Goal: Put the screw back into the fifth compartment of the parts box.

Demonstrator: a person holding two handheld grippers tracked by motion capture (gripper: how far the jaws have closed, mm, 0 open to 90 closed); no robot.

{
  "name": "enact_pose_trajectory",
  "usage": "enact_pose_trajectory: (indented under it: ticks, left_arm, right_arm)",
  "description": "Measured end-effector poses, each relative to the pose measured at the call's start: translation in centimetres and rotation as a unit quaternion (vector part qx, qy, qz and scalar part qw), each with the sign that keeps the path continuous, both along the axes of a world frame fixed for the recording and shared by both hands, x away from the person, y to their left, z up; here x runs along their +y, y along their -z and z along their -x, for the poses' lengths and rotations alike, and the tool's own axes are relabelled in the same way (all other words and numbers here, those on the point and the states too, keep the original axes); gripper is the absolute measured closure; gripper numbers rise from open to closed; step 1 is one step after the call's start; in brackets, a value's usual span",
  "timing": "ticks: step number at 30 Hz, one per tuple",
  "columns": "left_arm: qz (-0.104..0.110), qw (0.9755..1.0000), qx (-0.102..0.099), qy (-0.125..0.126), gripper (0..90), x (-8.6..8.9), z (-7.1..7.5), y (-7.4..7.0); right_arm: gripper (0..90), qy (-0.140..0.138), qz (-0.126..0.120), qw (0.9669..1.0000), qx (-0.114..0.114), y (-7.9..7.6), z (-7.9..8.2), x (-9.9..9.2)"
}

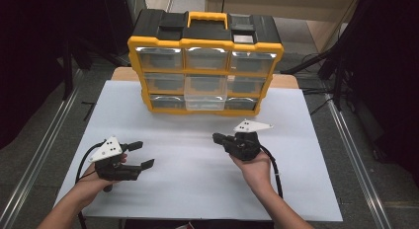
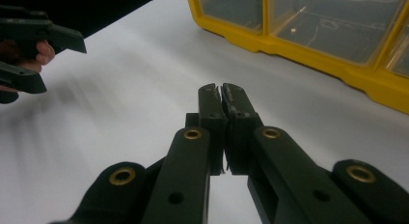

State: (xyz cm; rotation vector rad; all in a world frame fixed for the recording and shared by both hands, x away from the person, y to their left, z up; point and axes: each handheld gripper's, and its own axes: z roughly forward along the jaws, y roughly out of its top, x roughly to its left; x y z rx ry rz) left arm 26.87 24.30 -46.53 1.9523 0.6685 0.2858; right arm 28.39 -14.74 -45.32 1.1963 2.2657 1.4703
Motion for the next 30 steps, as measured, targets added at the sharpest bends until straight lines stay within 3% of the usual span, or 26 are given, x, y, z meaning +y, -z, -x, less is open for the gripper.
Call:
enact_pose_trajectory:
  ticks: [20,30]
  left_arm:
    - [-0.003,1.0000,0.007,-0.002,24.1,0.0,-0.1,0.1]
    - [0.004,1.0000,0.006,-0.004,24.1,0.0,0.0,0.1]
  right_arm:
    - [89.0,0.005,-0.004,0.9993,-0.037,-2.8,-0.7,0.5]
    - [89.0,0.012,-0.010,0.9992,-0.037,-4.1,-1.5,0.9]
